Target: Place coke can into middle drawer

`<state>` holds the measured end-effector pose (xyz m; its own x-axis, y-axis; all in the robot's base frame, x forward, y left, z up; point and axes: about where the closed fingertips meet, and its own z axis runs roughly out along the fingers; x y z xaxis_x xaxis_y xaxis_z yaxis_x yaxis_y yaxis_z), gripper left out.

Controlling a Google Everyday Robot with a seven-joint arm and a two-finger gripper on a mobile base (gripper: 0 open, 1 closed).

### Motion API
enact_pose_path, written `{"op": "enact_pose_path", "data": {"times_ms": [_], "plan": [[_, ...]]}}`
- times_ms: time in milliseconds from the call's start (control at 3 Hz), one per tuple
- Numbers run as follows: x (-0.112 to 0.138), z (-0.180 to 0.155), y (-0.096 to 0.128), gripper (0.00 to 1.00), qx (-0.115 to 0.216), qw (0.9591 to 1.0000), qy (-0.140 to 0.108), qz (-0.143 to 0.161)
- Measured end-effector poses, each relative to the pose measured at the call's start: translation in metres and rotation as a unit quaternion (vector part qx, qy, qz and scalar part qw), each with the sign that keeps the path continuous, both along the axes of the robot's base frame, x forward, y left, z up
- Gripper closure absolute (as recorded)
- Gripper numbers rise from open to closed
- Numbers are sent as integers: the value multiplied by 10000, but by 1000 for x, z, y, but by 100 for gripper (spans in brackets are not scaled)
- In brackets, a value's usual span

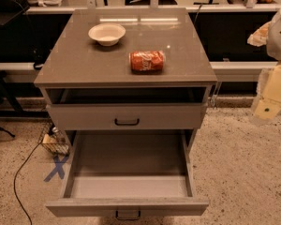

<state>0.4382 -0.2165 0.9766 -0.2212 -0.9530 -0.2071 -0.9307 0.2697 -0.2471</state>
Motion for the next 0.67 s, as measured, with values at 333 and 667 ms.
{"op": "enact_pose_path", "data": {"times_ms": [333,667], "plan": [[0,0,0,0,0,10000,0,0],[36,-11,25,0,31,9995,-49,296]]}}
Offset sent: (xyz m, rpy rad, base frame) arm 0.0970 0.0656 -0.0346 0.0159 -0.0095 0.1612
